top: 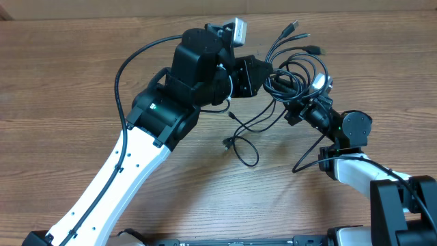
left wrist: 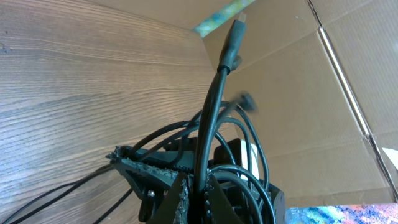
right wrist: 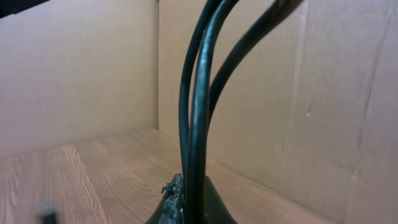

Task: Untangle cables

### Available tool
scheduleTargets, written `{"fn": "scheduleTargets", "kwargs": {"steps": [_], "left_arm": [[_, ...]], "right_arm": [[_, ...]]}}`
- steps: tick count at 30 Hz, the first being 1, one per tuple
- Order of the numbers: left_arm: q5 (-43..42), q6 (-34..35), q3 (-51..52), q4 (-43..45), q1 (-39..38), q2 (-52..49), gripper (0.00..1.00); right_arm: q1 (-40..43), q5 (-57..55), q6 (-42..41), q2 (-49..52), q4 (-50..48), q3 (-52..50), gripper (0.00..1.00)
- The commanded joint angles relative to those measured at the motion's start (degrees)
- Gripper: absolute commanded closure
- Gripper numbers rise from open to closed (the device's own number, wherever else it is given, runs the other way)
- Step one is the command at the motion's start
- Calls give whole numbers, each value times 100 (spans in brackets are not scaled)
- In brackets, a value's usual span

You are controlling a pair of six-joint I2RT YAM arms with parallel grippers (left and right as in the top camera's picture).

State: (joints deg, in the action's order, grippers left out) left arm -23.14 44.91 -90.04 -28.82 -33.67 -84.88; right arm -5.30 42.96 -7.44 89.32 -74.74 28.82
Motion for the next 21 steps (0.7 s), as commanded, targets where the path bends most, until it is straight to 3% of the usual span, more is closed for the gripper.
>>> {"fn": "scheduleTargets", "kwargs": {"steps": [1, 12, 21], "left_arm": [[122, 50, -131, 76, 72, -9, 96], [101, 31, -131, 35, 538, -7, 96], [111, -125, -131, 39, 857, -7, 96]], "right_arm": [[-17, -192, 26, -42, 173, 57, 96], [140, -1541, 26, -42, 1438, 57, 96], [614, -1635, 0, -42, 2218, 55, 96]]}}
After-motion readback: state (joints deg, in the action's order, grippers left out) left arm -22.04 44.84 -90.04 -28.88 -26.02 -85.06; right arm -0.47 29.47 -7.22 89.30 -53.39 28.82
